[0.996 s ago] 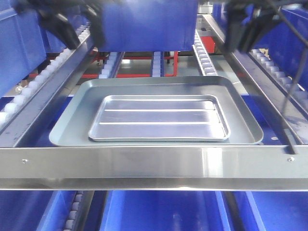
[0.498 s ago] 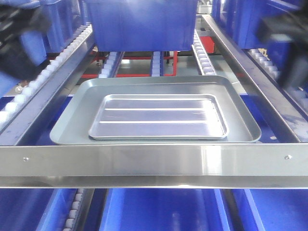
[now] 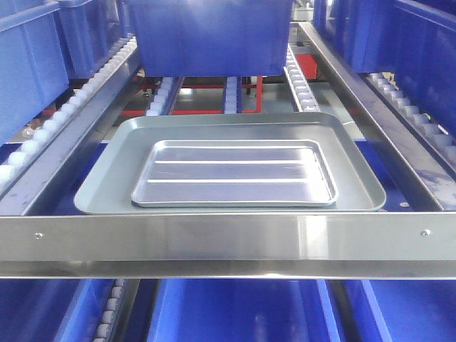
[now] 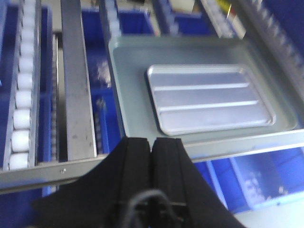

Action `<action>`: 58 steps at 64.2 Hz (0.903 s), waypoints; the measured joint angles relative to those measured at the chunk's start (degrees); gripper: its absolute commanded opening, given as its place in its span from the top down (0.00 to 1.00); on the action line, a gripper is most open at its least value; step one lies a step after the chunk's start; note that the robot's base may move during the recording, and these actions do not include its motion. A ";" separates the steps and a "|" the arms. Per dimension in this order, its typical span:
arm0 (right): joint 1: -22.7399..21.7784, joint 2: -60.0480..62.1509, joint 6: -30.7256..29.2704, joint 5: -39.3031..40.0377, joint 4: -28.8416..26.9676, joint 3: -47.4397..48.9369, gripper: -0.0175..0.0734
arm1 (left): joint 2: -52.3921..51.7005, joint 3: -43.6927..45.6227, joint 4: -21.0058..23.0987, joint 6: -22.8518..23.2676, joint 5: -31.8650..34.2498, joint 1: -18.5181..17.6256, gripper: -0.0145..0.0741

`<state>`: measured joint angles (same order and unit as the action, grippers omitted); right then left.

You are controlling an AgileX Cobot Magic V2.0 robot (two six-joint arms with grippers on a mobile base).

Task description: Grab silver tray and stack on right shelf

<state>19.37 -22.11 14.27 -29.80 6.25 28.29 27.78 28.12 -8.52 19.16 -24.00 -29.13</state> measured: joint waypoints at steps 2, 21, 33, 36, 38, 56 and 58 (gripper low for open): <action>0.00 2.72 0.00 -0.74 0.00 0.00 0.75 | -2.41 0.00 0.00 0.00 -0.81 0.00 0.95; 0.00 14.28 0.00 -6.01 0.13 0.00 0.75 | -17.57 0.00 0.00 0.00 -5.63 0.00 0.95; 0.00 14.28 0.00 -6.17 0.13 0.00 0.75 | -17.82 0.00 0.00 0.00 -5.76 0.00 0.95; 0.00 14.28 0.00 -6.17 0.13 0.00 0.75 | -17.82 0.00 0.00 0.00 -5.76 0.00 0.95; 0.00 14.28 0.00 -6.17 0.13 0.00 0.75 | -17.82 0.00 0.00 0.00 -5.85 0.00 0.95; 0.00 14.28 0.00 -6.30 0.13 0.00 0.75 | -17.82 0.00 0.00 0.00 -5.85 0.00 0.95; 0.00 14.28 0.00 -6.30 0.13 0.00 0.75 | -17.82 0.00 0.00 0.00 -5.85 0.00 0.95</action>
<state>19.37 -7.84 14.27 -36.10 6.38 28.29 9.96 28.12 -8.52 19.16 -29.85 -29.13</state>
